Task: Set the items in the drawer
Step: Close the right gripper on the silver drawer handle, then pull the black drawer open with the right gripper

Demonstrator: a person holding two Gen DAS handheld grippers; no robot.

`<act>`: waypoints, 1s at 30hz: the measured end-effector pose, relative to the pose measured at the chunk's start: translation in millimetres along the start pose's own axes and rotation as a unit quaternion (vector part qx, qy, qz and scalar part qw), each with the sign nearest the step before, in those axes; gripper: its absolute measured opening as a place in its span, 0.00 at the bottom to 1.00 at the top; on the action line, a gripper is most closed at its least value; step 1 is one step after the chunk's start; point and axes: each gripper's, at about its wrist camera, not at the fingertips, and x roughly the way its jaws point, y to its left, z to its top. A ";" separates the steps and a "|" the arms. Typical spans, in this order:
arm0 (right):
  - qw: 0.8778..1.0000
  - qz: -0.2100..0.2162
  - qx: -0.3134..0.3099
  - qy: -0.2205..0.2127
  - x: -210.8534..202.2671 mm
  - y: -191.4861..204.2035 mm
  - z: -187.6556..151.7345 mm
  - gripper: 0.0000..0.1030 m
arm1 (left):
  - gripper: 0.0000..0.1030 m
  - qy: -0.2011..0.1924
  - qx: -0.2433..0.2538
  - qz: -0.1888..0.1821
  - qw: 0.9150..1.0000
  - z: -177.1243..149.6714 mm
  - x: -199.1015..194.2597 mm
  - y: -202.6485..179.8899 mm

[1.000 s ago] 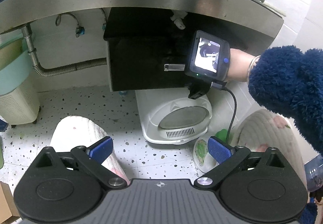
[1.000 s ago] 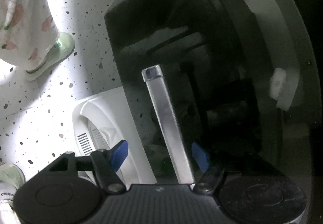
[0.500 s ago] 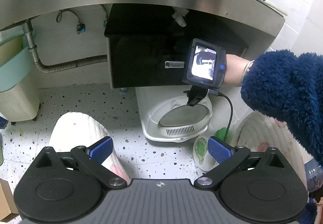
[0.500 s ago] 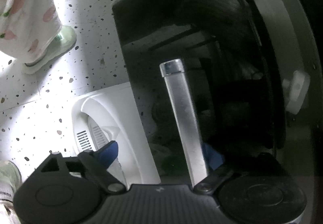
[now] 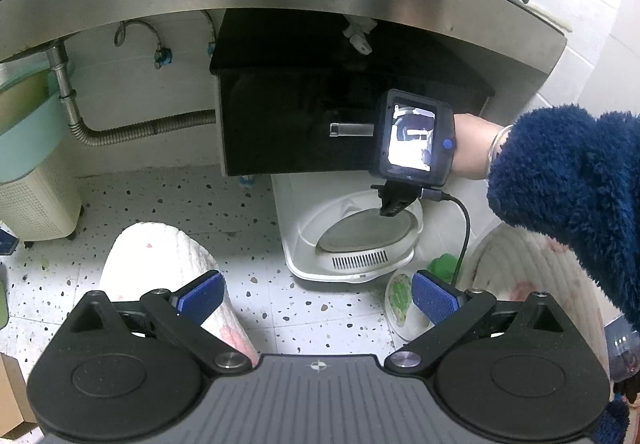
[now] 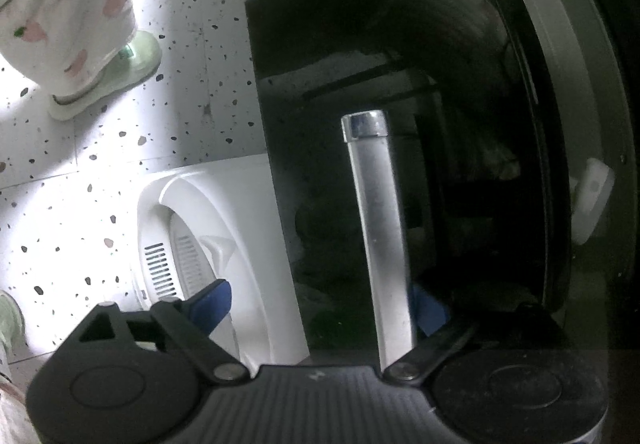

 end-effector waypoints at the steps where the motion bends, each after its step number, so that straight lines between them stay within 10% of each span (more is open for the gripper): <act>1: 1.000 0.001 0.002 -0.001 -0.5 -0.4 0.0 0.92 | 0.98 0.000 -0.001 0.000 1.000 -0.2 -0.1 0.1; 30: 0.996 0.039 0.009 -0.075 -57.9 43.1 -28.2 0.94 | 0.98 0.002 0.008 -0.009 1.000 -2.4 2.0 -4.9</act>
